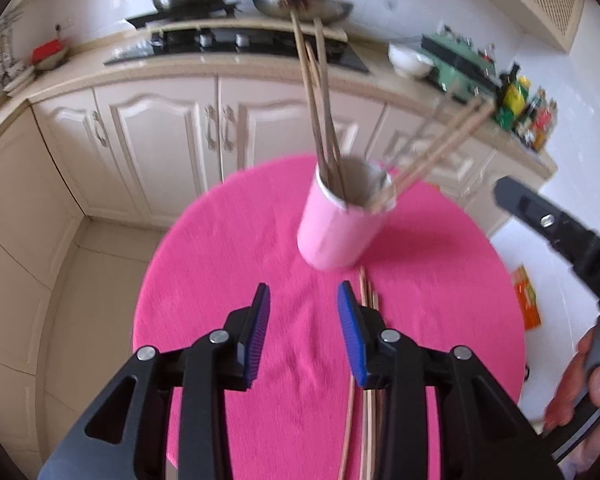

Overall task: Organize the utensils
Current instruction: 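Move both open tools back down to the loose chopsticks beside the cup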

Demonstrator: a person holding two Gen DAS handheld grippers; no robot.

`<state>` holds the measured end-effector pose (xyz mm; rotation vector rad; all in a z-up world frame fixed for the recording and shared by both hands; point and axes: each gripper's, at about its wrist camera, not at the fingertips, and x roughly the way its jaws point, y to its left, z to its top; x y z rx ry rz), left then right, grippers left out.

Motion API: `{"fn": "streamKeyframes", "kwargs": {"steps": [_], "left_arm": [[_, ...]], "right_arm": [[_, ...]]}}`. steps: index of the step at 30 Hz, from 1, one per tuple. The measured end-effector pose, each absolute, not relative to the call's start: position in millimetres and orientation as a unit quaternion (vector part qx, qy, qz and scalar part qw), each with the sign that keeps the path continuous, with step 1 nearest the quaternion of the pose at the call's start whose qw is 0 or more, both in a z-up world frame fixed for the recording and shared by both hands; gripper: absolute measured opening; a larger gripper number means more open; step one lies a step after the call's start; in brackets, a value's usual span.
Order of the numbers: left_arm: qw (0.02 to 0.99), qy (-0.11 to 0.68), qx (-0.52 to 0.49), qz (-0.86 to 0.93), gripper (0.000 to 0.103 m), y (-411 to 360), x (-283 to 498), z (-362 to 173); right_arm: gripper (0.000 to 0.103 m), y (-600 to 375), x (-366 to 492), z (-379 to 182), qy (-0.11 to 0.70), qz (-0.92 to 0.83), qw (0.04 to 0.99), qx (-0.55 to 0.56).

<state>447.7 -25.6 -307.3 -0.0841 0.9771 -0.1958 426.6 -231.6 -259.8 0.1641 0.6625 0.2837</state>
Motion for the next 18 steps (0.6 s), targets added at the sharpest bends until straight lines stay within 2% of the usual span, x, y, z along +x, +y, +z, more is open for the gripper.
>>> {"fn": "streamKeyframes", "kwargs": {"steps": [11,18], "left_arm": [[0.815,0.567,0.014,-0.121,0.035,-55,436,-373],[0.791,0.599,0.033,-0.123,0.035,-67,441,-402]], "right_arm": [[0.046,-259,397,-318,0.409,0.099,0.902,0.101],[0.046,-259,396,-355,0.458,0.095,0.878,0.105]]}}
